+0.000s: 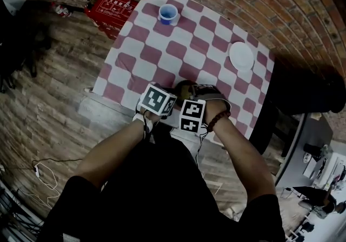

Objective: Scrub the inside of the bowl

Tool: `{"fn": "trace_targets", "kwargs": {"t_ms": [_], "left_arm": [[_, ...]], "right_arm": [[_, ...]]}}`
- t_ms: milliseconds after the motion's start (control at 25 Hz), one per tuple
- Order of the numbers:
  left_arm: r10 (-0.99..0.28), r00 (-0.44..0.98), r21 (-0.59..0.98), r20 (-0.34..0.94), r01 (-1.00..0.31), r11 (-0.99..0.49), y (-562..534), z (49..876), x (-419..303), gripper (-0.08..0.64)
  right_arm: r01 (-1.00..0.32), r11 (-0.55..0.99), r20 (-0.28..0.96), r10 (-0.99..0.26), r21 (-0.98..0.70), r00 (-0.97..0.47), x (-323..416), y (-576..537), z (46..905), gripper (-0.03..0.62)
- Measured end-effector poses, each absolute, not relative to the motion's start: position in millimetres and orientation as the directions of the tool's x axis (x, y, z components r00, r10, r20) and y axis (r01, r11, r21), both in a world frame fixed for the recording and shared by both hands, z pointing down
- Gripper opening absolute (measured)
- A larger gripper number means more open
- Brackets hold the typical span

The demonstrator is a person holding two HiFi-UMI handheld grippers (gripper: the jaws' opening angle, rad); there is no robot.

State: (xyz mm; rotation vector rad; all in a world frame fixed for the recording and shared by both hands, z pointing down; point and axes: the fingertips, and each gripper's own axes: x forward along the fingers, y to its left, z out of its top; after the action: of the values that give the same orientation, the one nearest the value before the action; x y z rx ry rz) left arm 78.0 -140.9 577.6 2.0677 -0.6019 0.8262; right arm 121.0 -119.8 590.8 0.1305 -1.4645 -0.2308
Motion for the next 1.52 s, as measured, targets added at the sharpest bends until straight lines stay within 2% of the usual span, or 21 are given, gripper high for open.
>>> {"fn": "trace_targets", "kwargs": {"t_ms": [160,240,440,560,680,840,1000,1120,1240,1520], "left_arm": [[-0.088,0.650,0.470,0.755,-0.630,-0.619,-148,577,85,0.028],[-0.065,0.633,0.440,0.772,-0.604,-0.664,-149,578,89,0.026],[-0.035,0.618,0.431,0.785,-0.586,-0.687,-149,577,91,0.026],[-0.036,0.620,0.436,0.784,-0.592,-0.678,-148,577,90,0.026],[-0.025,0.614,0.425,0.789,-0.575,-0.699,-148,578,93,0.026],[0.030,0.581,0.377,0.813,-0.487,-0.788,-153,575,103,0.028],[0.056,0.571,0.358,0.819,-0.432,-0.828,-155,572,110,0.026],[0.072,0.653,0.472,0.754,-0.463,-0.750,-150,565,107,0.032],[0.063,0.721,0.591,0.690,-0.512,-0.624,-134,564,97,0.126],[-0.030,0.723,0.625,0.690,-0.616,-0.480,-105,583,93,0.123]], "right_arm": [[-0.073,0.992,0.994,-0.105,0.105,0.005,110,-100,592,0.153],[-0.114,0.989,0.995,-0.099,0.097,-0.014,108,-97,591,0.153],[0.021,0.974,0.970,-0.227,0.226,0.083,118,-106,593,0.153],[0.050,0.961,0.956,-0.275,0.271,0.101,121,-111,592,0.153],[0.098,0.955,0.949,-0.291,0.280,0.124,125,-109,589,0.153],[0.197,0.950,0.950,-0.273,0.242,0.150,132,-99,588,0.153],[0.155,0.965,0.967,-0.229,0.211,0.114,128,-91,586,0.153],[0.093,0.971,0.967,-0.231,0.221,0.111,133,-95,589,0.153],[0.015,0.973,0.969,-0.232,0.231,0.089,137,-100,589,0.153],[-0.091,0.974,0.975,-0.200,0.208,0.093,131,-95,590,0.153]]}}
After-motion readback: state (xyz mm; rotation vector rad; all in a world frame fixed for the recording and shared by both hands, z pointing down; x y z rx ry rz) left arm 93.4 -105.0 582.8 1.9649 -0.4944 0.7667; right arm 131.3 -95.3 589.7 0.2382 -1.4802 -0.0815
